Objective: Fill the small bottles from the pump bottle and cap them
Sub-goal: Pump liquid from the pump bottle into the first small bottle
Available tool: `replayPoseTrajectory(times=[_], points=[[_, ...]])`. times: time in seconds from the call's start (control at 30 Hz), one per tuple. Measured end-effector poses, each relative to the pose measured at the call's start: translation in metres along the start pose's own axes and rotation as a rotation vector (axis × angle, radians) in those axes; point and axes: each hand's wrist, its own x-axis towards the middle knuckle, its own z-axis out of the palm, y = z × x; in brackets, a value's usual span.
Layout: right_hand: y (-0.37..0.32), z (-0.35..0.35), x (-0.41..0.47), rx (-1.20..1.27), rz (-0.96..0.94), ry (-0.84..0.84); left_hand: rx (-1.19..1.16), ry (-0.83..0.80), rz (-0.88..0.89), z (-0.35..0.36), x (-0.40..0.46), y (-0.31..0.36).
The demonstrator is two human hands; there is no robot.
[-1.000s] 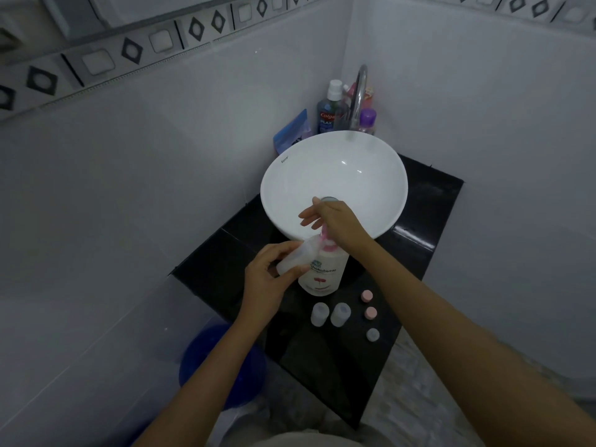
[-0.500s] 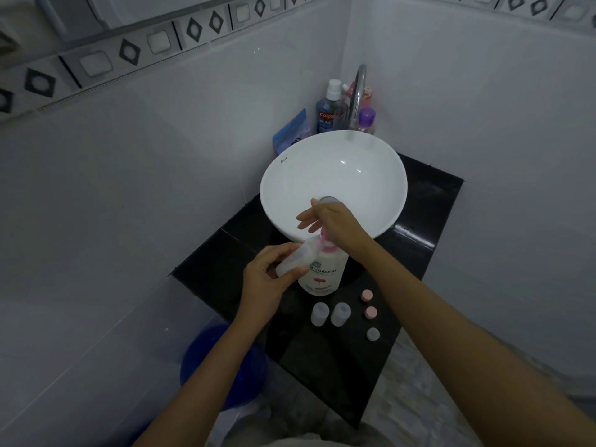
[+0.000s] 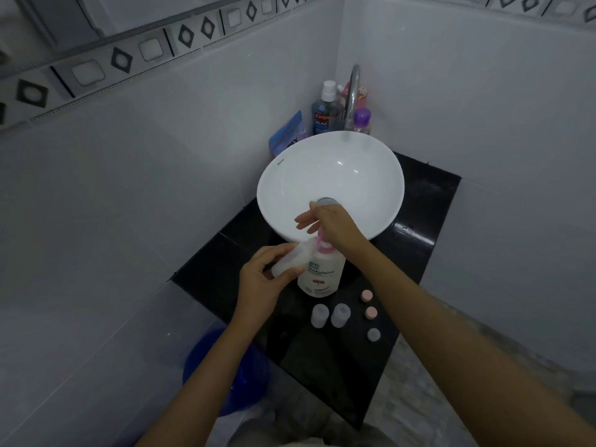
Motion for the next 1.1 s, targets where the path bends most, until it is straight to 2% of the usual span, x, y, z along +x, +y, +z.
replayPoseTrajectory(times=[0.1,0.2,0.3,0.47,0.53,0.7,0.8,0.93,1.1], points=[[-0.006,-0.004,0.000,0.033,-0.024,-0.005,-0.011,0.007,0.024,-0.001,0.002,0.004],[-0.002,0.000,0.000,0.050,-0.033,0.074,-0.005,0.009,0.025,-0.001,0.004,0.003],[0.005,0.004,0.001,0.066,0.028,0.089,0.026,0.012,0.018,-0.001,0.004,0.000],[-0.002,0.001,0.001,0.055,0.111,-0.002,0.035,0.013,0.022,0.000,0.002,0.001],[-0.009,-0.002,0.000,0.064,0.088,-0.016,0.036,0.015,0.039,-0.001,0.004,0.003],[-0.005,0.000,-0.003,0.107,0.012,0.087,0.028,0.011,0.043,-0.001,0.005,0.003],[0.001,0.004,-0.002,0.108,0.077,0.101,0.042,0.010,0.026,0.000,0.004,0.000],[0.000,0.004,-0.002,0.092,0.153,0.040,0.047,0.007,0.023,-0.002,0.003,0.000],[-0.009,0.000,-0.004,0.099,0.057,0.072,0.039,0.011,0.048,-0.003,0.006,0.003]])
